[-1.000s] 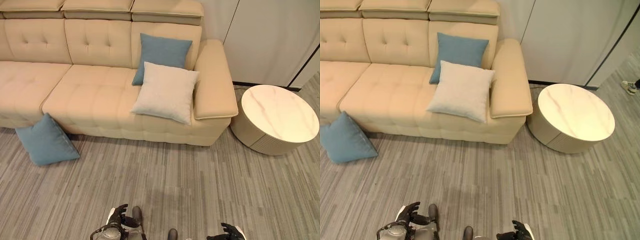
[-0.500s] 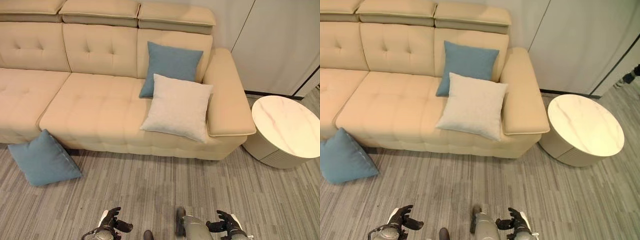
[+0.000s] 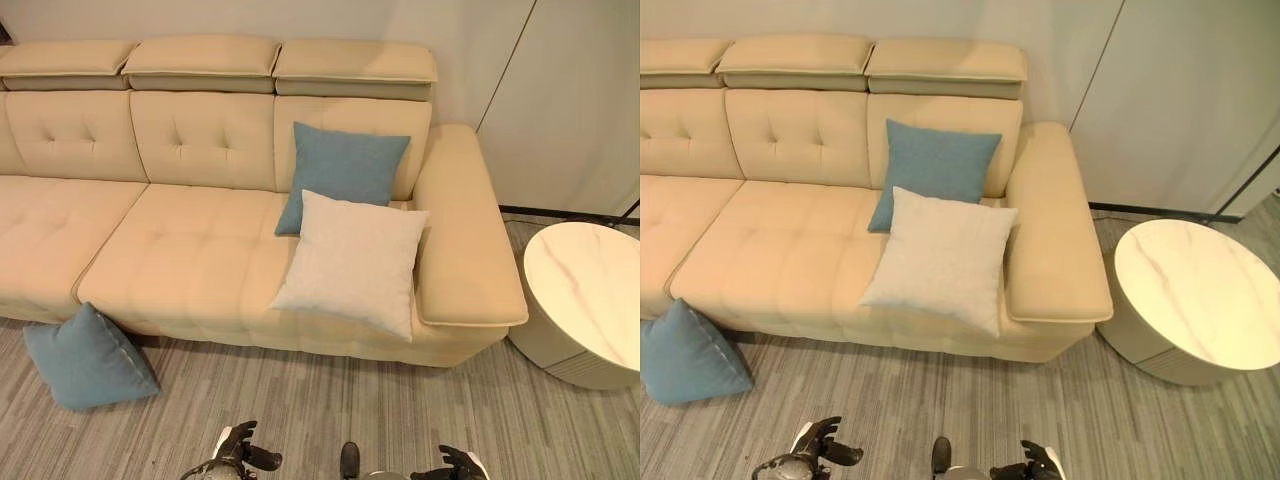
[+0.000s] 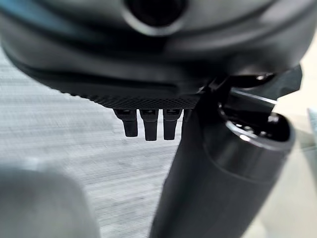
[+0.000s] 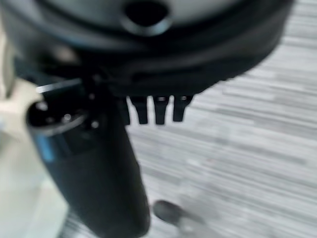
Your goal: Pick up all the scattered cushions and arrange them neatly on the sofa.
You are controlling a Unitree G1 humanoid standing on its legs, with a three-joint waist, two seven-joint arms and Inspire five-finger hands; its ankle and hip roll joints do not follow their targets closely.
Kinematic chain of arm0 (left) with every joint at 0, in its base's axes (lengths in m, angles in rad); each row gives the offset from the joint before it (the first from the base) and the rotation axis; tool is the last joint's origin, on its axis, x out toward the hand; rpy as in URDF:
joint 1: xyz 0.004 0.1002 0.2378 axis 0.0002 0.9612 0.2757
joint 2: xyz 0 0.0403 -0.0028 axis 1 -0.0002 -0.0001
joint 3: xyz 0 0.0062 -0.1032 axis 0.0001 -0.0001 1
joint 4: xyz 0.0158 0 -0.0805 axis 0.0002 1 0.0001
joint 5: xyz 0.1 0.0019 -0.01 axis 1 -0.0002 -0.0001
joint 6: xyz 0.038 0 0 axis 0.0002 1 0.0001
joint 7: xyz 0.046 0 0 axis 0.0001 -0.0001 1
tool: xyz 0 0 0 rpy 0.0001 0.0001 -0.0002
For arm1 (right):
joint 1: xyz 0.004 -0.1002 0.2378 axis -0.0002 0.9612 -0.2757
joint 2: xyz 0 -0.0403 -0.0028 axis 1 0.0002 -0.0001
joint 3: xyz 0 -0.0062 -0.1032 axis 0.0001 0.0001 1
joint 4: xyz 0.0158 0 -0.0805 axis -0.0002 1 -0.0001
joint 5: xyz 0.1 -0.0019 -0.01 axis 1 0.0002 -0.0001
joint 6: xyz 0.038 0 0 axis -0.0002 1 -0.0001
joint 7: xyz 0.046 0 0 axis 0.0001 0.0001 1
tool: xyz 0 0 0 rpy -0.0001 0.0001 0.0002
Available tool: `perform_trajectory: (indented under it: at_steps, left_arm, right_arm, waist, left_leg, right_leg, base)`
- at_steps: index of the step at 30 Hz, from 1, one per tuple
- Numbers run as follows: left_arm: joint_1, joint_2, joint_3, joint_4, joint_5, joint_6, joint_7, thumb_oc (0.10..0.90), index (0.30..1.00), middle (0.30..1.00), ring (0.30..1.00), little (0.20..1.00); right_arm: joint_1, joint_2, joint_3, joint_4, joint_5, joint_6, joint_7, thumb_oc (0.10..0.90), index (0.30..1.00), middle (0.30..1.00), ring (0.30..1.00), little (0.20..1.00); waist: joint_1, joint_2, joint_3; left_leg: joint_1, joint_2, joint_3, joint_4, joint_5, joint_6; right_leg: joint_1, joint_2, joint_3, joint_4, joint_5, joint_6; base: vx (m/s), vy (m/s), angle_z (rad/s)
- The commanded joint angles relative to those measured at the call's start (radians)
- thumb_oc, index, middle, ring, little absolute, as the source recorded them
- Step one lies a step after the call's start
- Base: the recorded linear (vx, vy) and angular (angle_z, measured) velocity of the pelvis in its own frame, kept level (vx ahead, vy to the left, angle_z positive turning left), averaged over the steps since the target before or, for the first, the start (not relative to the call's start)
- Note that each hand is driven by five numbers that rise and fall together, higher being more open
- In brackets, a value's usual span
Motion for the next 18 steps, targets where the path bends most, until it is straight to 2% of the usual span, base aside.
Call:
perform_trajectory:
  at_steps: [1, 2, 3, 5, 6, 9, 12, 13, 14, 15, 16, 17, 18]
  left_arm:
    - [-0.003, 0.015, -0.038, -0.022, 0.009, -0.022, 0.004, 0.800, 0.900, 0.900, 0.900, 0.900]
    - [-0.003, 0.013, -0.038, -0.018, 0.013, -0.021, 0.004, 0.800, 0.900, 0.900, 0.900, 0.900]
    - [-0.002, 0.013, -0.038, -0.018, 0.013, -0.021, 0.004, 0.800, 0.900, 0.900, 0.900, 0.900]
    - [0.001, 0.015, -0.040, -0.012, 0.020, -0.023, 0.007, 0.800, 0.900, 0.900, 0.900, 0.900]
    - [0.003, 0.018, -0.039, -0.012, 0.015, -0.026, 0.010, 0.800, 0.900, 0.900, 0.900, 0.900]
    - [0.014, 0.012, -0.025, 0.001, 0.004, -0.022, 0.008, 0.800, 0.900, 0.900, 0.900, 0.900]
    - [0.032, 0.011, -0.010, 0.015, 0.000, -0.017, 0.006, 0.800, 0.900, 0.900, 0.900, 0.900]
    - [0.038, 0.014, -0.006, 0.015, 0.002, -0.015, 0.005, 0.800, 0.900, 0.900, 0.900, 0.900]
    - [0.038, 0.015, -0.006, 0.015, 0.002, -0.015, 0.005, 0.800, 0.900, 0.900, 0.900, 0.900]
    - [0.035, 0.022, -0.003, 0.008, 0.001, -0.018, 0.007, 0.800, 0.900, 0.900, 0.900, 0.900]
    - [0.031, 0.027, -0.003, 0.003, -0.002, -0.018, 0.009, 0.800, 0.900, 0.900, 0.900, 0.900]
    - [0.031, 0.027, -0.003, 0.003, -0.002, -0.018, 0.009, 0.800, 0.900, 0.900, 0.900, 0.900]
    - [0.026, 0.032, -0.004, -0.002, -0.003, -0.016, 0.012, 0.800, 0.900, 0.900, 0.900, 0.900]
  right_arm:
    - [0.020, -0.049, 0.005, -0.020, 0.015, -0.020, -0.017, 0.800, 0.900, 0.900, 0.900, 0.900]
    - [0.020, -0.048, 0.006, -0.020, 0.014, -0.019, -0.017, 0.800, 0.900, 0.900, 0.900, 0.900]
    - [0.021, -0.048, 0.006, -0.021, 0.014, -0.019, -0.017, 0.800, 0.900, 0.900, 0.900, 0.900]
    - [0.021, -0.048, 0.009, -0.018, 0.008, -0.017, -0.022, 0.800, 0.900, 0.900, 0.900, 0.900]
    - [0.016, -0.047, 0.014, -0.013, 0.001, -0.014, -0.029, 0.800, 0.900, 0.900, 0.900, 0.900]
    - [0.020, -0.041, 0.010, -0.009, -0.003, -0.015, -0.028, 0.800, 0.900, 0.900, 0.900, 0.900]
    - [0.028, -0.033, 0.012, 0.004, -0.013, -0.014, -0.024, 0.800, 0.900, 0.900, 0.900, 0.900]
    - [0.027, -0.028, 0.016, 0.004, -0.023, -0.010, -0.020, 0.800, 0.900, 0.900, 0.900, 0.900]
    - [0.027, -0.028, 0.016, 0.004, -0.023, -0.010, -0.020, 0.800, 0.900, 0.900, 0.900, 0.900]
    - [0.022, -0.025, 0.020, 0.000, -0.030, -0.007, -0.015, 0.800, 0.900, 0.900, 0.900, 0.900]
    - [0.015, -0.023, 0.023, -0.005, -0.033, -0.006, -0.015, 0.800, 0.900, 0.900, 0.900, 0.900]
    - [0.014, -0.023, 0.023, -0.005, -0.033, -0.006, -0.015, 0.800, 0.900, 0.900, 0.900, 0.900]
    - [0.007, -0.022, 0.024, -0.009, -0.032, -0.004, -0.013, 0.800, 0.900, 0.900, 0.900, 0.900]
  waist:
    - [0.018, -0.013, 0.014]
    - [0.022, -0.008, 0.013]
    - [0.023, -0.009, 0.015]
    - [0.032, 0.000, 0.018]
    - [0.049, 0.006, 0.022]
    - [0.052, 0.014, 0.011]
    - [0.055, 0.013, -0.016]
    - [0.061, 0.016, -0.029]
    - [0.062, 0.016, -0.029]
    - [0.064, 0.022, -0.031]
    - [0.060, 0.025, -0.026]
    - [0.061, 0.024, -0.026]
    - [0.055, 0.029, -0.019]
  left_leg:
    - [-0.028, -0.052, 0.052, -0.281, -0.033, 0.098]
    - [-0.037, -0.048, 0.055, -0.353, -0.012, 0.097]
    - [-0.029, -0.050, 0.056, -0.361, -0.009, 0.097]
    - [-0.066, -0.047, 0.050, -0.457, 0.071, 0.092]
    - [-0.110, -0.057, 0.026, -0.490, 0.117, 0.086]
    - [-0.072, -0.071, 0.007, -0.547, 0.117, 0.098]
    - [-0.035, -0.083, 0.012, -0.575, 0.113, 0.113]
    - [-0.007, -0.090, 0.026, -0.597, 0.106, 0.127]
    - [-0.006, -0.090, 0.027, -0.598, 0.106, 0.127]
    - [0.025, -0.091, 0.038, -0.618, 0.096, 0.141]
    - [0.043, -0.089, 0.045, -0.628, 0.095, 0.148]
    - [0.042, -0.090, 0.046, -0.629, 0.095, 0.148]
    - [0.053, -0.085, 0.046, -0.634, 0.092, 0.154]
  right_leg:
    - [0.020, -0.010, 0.068, 0.025, -0.098, 0.165]
    - [0.025, -0.006, 0.071, 0.024, -0.103, 0.169]
    - [0.029, -0.007, 0.072, 0.023, -0.104, 0.169]
    - [0.048, 0.008, 0.081, 0.016, -0.116, 0.173]
    - [0.067, 0.025, 0.106, 0.013, -0.127, 0.170]
    - [0.084, 0.035, 0.127, 0.011, -0.138, 0.173]
    - [0.097, 0.019, 0.143, 0.032, -0.155, 0.182]
    - [0.084, 0.004, 0.143, 0.096, -0.167, 0.193]
    - [0.083, 0.003, 0.144, 0.098, -0.168, 0.194]
    - [0.040, -0.011, 0.130, 0.207, -0.167, 0.218]
    - [0.000, -0.020, 0.126, 0.284, -0.144, 0.238]
    - [-0.003, -0.021, 0.127, 0.288, -0.146, 0.238]
    - [-0.040, -0.027, 0.124, 0.354, -0.122, 0.256]
  base:
    - [0.20, 0.027, -0.07]
    - [0.16, 0.039, -0.02]
    - [0.10, 0.036, 0.02]
    - [0.15, 0.036, -0.14]
    - [0.19, 0.063, -0.18]
    - [0.17, 0.080, -0.36]
    - [0.25, 0.141, -0.61]
    - [0.11, 0.091, -0.23]
    - [0.20, 0.169, -0.23]
    - [0.14, 0.114, -0.26]
    - [0.13, 0.114, -0.29]
    - [0.07, 0.056, -0.37]
    - [0.07, 0.049, -0.45]
